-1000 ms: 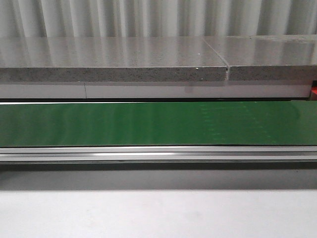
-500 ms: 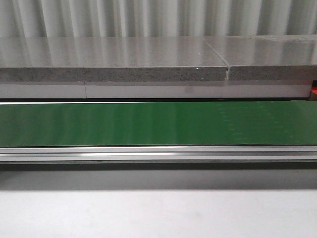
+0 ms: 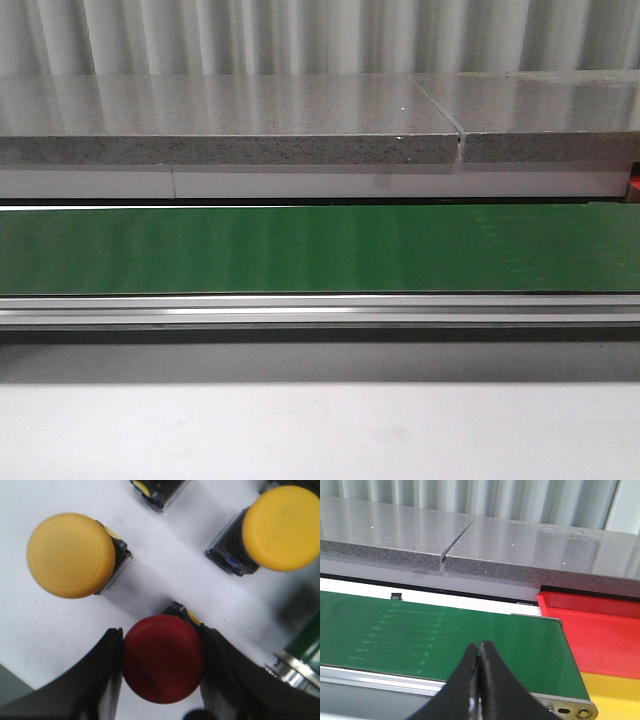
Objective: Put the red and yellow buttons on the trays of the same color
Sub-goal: 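Grasp the red push-button with the left gripper and carry it over the belt, then lower the red button onto the green belt and open the left gripper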
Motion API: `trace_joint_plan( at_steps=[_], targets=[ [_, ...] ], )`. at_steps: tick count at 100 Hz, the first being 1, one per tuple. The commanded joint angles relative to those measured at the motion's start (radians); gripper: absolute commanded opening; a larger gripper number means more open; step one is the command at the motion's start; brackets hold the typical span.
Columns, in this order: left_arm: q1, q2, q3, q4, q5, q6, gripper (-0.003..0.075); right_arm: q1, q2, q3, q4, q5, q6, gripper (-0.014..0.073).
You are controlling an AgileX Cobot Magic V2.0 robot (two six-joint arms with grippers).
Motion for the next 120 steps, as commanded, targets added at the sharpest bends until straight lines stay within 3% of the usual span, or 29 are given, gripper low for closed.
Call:
trace_joint_plan(
  at_steps=[1, 31, 48, 82, 120],
  targets=[
    [-0.023, -0.081, -0.041, -0.014, 0.012, 0.027, -0.0019, 0.004, -0.015, -0.006, -0.006, -0.079, -0.004, -0.0068],
    [-0.083, -0.322, -0.127, -0.014, 0.105, 0.076, -0.002, 0.004, -0.015, -0.006, -0.006, -0.079, -0.004, -0.0068],
    [-0.152, -0.353, -0.206, -0.014, 0.125, 0.083, -0.0019, 0.004, -0.015, -0.006, -0.006, -0.079, -0.004, -0.0068],
    [-0.328, -0.212, -0.283, -0.014, 0.132, 0.13, -0.002, 0.004, -0.015, -0.006, -0.006, -0.079, -0.004, -0.0068],
    [-0.355, -0.007, -0.346, -0.014, 0.111, 0.157, -0.002, 0.004, -0.015, -0.006, -0.006, -0.079, -0.004, -0.0068]
  ],
)
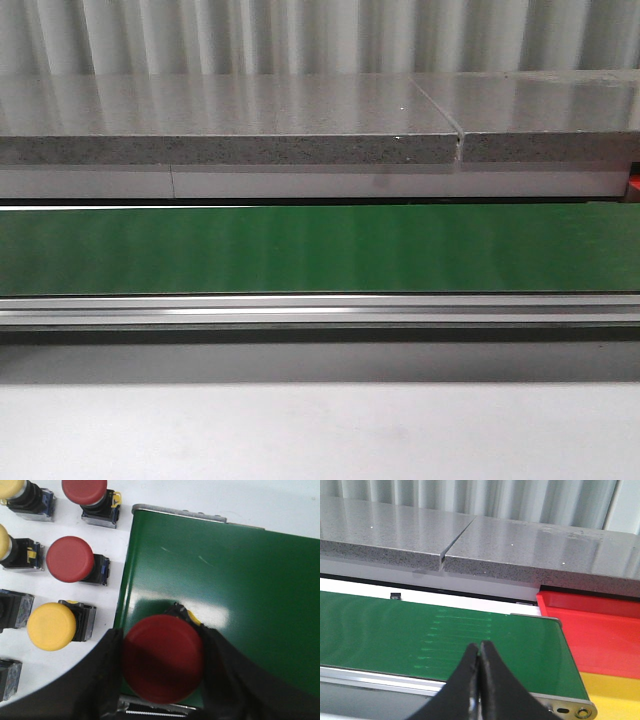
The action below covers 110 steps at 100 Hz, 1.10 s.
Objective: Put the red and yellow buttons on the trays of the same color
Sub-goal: 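Lower the red button onto the green belt and open the left gripper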
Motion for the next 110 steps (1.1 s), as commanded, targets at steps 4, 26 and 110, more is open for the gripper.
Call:
trace_joint_plan(
  at_steps=[4, 26, 110],
  targets=[
    [-0.007, 0.0, -0.048, -0.006, -0.054, 0.006, -0.0019, 0.004, -0.015, -0.006, -0.006, -0.079, -0.004, -0.0068],
    [-0.007, 0.007, -0.053, -0.006, -0.052, 0.08, 0.0087, 0.004, -0.015, -0.006, -0.006, -0.079, -0.004, -0.0068],
    [-0.079, -0.149, -0.114, -0.031, -0.01, 0.021, 0.0629, 0.004, -0.015, -0.006, -0.006, -0.079, -0.004, -0.0068]
  ],
)
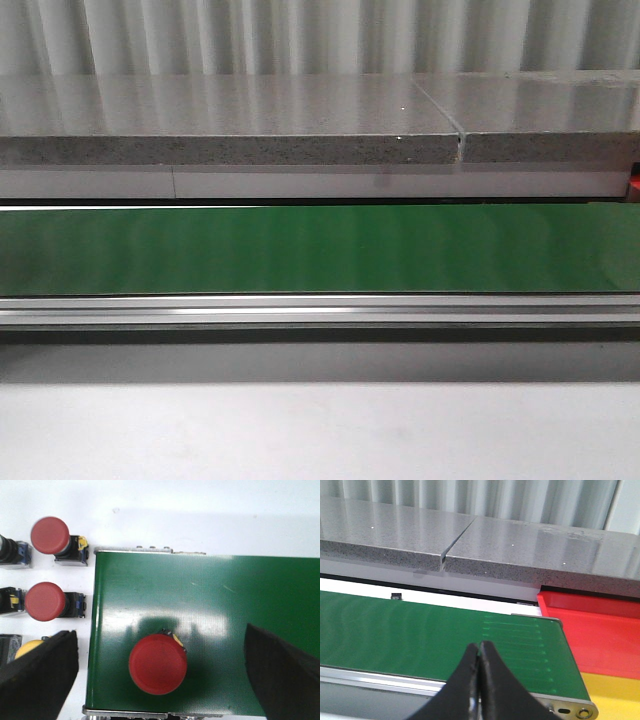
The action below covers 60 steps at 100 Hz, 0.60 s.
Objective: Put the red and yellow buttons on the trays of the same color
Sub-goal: 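Lower the red button onto the green belt and open the left gripper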
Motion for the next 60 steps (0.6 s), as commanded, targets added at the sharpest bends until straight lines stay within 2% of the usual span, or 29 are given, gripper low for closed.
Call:
trace_joint_plan(
  at_steps=[1, 14, 27, 60],
  targets=[
    [0.0, -0.087, -0.026, -0.001, -0.058, -0.047, 0.0629, 0.004, -0.015, -0.006, -0.006, -0.079, -0.004, -0.0068],
    [0.041, -0.158, 0.024, 0.02, -0.08, -0.143, 0.0629, 0.004, -0.015, -0.006, -0.006, -0.079, -0.004, -0.0068],
    [0.112, -0.224, 0.109, 0.02, -0.103, -0.183, 0.0629, 0.004, -0.015, -0.006, -0.006, -0.079, -0.004, -0.0068],
    [0.432, -0.366, 0.346, 0.027, -0.166, -0.227, 0.0629, 0.004, -0.015, -0.006, -0.006, -0.079, -0.004, -0.0068]
  ],
)
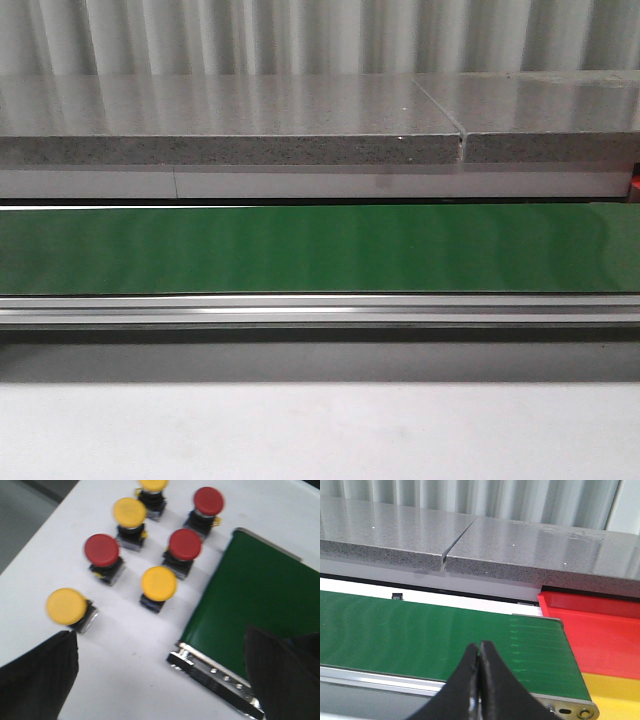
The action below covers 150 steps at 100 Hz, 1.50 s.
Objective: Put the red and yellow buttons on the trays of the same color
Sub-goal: 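Lower the red button onto the green belt and open the left gripper, then move the left gripper to a yellow push-button and grasp it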
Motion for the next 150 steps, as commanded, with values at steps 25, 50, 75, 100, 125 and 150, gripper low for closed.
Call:
trace_joint_plan(
  at_steps=[25, 50, 75, 100, 125, 150],
  targets=[
    [0.218, -0.053, 0.157, 0.056, -0.15, -0.038, 0.0629, 0.004, -0.015, -0.006, -0.006, -0.079, -0.004, -0.0068],
    [0.233, -0.012, 0.196, 0.072, -0.234, -0.066, 0.0628, 0.004, -0.015, -0.006, -0.006, -0.079, -0.004, -0.0068],
    [0.233, 0.143, 0.161, 0.059, -0.255, -0.068, 0.0629, 0.004, -0.015, -0.006, -0.006, -0.079, -0.004, -0.0068],
    [0.233, 0.31, 0.062, 0.059, -0.244, -0.068, 0.0629, 0.004, -0.015, -0.006, -0.006, -0.079, -0.004, -0.0068],
    [0.233, 0.419, 0.021, 0.048, -0.262, -0.068, 0.0629, 0.004, -0.015, -0.006, -0.006, -0.079, -0.004, -0.0068],
    [0.233, 0.476, -0.007, 0.029, -0.302, -0.068, 0.0628, 0.004, -0.015, -0.006, -0.006, -0.079, -0.004, -0.0068]
  ],
)
